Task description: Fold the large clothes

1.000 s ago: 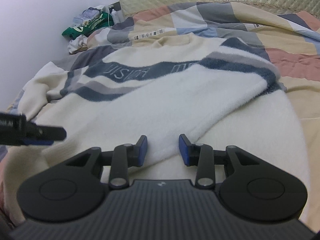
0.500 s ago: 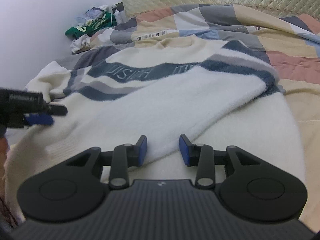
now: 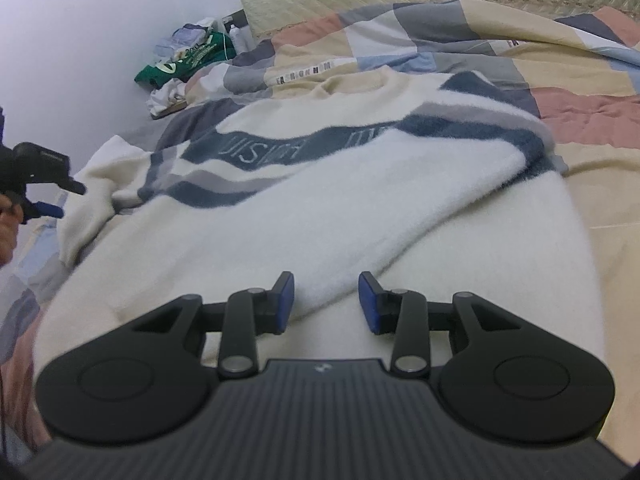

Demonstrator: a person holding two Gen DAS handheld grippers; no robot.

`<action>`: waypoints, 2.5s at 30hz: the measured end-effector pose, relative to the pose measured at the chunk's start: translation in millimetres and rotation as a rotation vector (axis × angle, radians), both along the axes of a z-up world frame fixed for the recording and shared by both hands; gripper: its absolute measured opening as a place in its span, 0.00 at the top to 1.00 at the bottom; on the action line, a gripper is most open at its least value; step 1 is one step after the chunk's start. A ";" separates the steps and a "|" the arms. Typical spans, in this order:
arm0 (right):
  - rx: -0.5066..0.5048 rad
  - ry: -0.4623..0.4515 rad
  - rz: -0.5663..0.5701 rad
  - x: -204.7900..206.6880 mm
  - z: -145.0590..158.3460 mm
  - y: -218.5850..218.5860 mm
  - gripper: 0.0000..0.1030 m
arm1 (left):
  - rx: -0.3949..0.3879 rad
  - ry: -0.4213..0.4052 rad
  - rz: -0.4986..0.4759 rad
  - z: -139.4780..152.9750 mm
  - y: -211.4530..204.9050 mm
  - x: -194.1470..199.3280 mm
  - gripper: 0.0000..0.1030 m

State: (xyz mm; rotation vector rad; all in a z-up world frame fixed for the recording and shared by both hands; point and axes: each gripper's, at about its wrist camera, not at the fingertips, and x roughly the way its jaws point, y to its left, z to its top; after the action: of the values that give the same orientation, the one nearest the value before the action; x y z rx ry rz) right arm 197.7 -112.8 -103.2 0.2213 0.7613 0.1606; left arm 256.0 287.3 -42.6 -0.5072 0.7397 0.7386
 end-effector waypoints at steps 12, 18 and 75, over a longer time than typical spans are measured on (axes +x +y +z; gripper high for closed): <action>0.029 0.021 -0.013 13.1 -5.6 12.7 0.62 | -0.245 -0.185 0.104 -42.8 106.3 -67.7 0.34; 0.028 0.028 -0.027 15.3 -9.1 14.5 0.62 | -0.251 -0.170 -0.213 -56.9 81.2 -62.1 0.36; 0.189 -0.038 -0.408 -34.9 36.5 -96.2 0.61 | 0.445 -0.070 -1.189 46.5 -379.9 35.8 0.88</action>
State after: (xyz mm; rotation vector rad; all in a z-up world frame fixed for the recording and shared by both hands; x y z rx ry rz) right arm 162.8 -209.1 -66.7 0.5455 0.6489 -0.1507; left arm 291.9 -92.6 3.9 0.3356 0.6446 -0.2431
